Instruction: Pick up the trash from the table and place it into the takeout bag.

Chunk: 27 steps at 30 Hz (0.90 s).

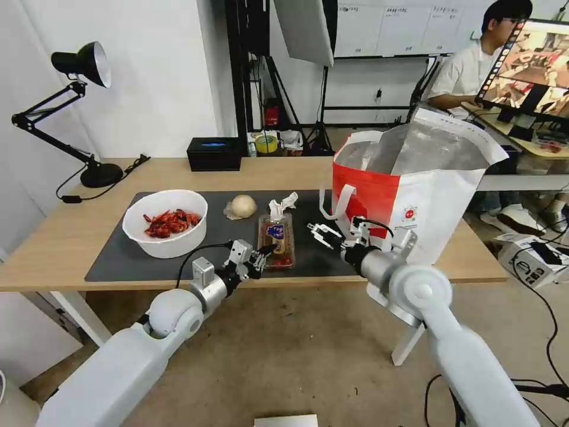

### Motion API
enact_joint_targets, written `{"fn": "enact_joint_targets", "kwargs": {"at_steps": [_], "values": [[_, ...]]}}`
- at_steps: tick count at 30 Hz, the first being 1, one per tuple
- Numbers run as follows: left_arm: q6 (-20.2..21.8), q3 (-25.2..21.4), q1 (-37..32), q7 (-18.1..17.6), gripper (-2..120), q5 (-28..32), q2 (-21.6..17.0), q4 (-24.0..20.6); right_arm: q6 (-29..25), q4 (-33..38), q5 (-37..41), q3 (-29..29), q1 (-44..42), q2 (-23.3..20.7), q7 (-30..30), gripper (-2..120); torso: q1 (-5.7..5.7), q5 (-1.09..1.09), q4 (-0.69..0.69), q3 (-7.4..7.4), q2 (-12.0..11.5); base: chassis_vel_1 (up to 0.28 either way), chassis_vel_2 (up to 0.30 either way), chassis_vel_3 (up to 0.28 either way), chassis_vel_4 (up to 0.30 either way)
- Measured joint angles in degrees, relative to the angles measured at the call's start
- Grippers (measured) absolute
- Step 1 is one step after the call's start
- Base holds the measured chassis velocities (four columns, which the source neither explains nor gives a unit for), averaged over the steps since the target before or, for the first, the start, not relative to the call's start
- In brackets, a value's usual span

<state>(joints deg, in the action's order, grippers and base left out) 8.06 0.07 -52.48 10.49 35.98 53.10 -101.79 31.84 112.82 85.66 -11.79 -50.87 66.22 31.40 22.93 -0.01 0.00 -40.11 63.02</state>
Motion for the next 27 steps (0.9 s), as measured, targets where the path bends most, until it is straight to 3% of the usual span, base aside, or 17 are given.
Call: {"fn": "enact_joint_targets", "kwargs": {"at_steps": [9,18,27], "values": [[0.01,-1.34,-1.38,0.41,0,-0.06,-0.29,-0.81,4.92,-1.79,2.36,1.79,3.14,0.68,5.13,100,-0.01,0.01,0.00,0.00,0.00,0.000,0.000,0.000,0.000],[0.51,-1.77,-1.48,0.62,0,0.31,-0.18,-1.62,9.42,-6.73,9.43,3.38,9.73,0.82,8.88,100,0.00,0.01,0.00,0.01,0.01,0.000,0.000,0.000,0.000],[0.62,-2.24,-2.06,0.70,0,0.34,-0.09,-2.09,9.71,-11.71,11.99,6.50,14.13,2.66,10.57,100,0.00,0.00,0.00,0.00,0.01,0.000,0.000,0.000,0.000]]}}
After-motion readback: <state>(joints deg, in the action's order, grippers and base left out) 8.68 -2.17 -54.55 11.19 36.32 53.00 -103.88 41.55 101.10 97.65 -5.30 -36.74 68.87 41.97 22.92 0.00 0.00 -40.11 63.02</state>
